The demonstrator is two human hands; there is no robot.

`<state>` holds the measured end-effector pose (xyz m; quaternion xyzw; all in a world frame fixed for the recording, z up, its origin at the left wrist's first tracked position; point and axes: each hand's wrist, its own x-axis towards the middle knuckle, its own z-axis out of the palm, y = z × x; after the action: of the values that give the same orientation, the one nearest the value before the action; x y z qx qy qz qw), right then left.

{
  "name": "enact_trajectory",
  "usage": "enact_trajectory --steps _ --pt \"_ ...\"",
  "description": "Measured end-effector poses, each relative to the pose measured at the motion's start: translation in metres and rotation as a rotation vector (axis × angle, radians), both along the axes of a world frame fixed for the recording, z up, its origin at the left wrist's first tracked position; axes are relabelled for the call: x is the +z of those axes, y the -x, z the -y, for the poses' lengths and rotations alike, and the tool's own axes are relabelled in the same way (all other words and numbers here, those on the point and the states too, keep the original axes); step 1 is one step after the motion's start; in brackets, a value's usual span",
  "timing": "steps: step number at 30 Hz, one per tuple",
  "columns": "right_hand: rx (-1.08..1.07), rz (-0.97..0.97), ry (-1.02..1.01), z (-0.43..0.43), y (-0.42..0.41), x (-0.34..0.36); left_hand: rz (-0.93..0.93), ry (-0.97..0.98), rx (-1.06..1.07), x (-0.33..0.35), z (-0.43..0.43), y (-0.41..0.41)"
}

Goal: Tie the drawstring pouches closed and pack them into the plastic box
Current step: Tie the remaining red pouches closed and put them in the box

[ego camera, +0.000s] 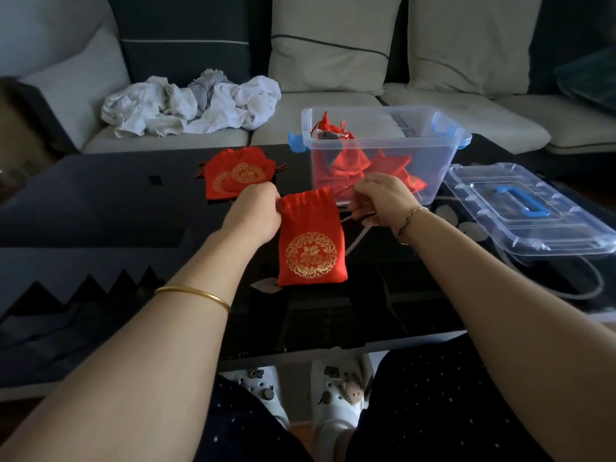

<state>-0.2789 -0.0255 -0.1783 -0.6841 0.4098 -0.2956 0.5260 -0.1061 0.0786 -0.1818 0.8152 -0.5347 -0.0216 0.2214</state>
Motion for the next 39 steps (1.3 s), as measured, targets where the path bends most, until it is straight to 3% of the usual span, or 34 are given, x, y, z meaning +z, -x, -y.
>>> enact_trajectory --steps 8,12,18,21,24,27,29,33,36,39 --pt "-0.223 0.113 -0.045 0.007 -0.006 -0.002 -0.086 0.025 0.02 0.009 -0.012 -0.004" --pt "-0.334 0.131 -0.065 0.014 -0.006 -0.007 -0.303 0.055 -0.009 0.011 -0.016 -0.007" --pt "-0.387 -0.008 0.115 0.019 -0.002 -0.011 -0.574 0.172 0.089 0.011 -0.016 -0.006" --pt "-0.378 0.11 -0.048 0.016 -0.002 -0.01 -0.672 0.178 0.192 0.01 -0.013 -0.004" --pt "-0.313 0.268 -0.505 0.013 0.0 -0.007 -1.089 0.202 0.328 0.015 -0.009 -0.001" --pt "-0.358 0.241 -0.688 0.014 0.0 -0.008 -1.619 0.271 0.408 0.019 -0.008 0.001" --pt "-0.486 0.296 -0.748 0.015 0.003 -0.006 -1.776 0.391 0.398 0.018 -0.008 -0.001" --pt "-0.661 0.439 -0.753 0.018 0.01 -0.005 -1.833 0.487 0.439 0.023 -0.006 -0.004" --pt "-0.679 0.544 -0.594 0.019 0.01 -0.001 -1.828 0.585 0.422 0.032 -0.004 0.002" --pt "-0.623 0.474 -0.339 0.014 0.009 0.015 -1.634 0.644 0.2 0.044 -0.004 0.009"
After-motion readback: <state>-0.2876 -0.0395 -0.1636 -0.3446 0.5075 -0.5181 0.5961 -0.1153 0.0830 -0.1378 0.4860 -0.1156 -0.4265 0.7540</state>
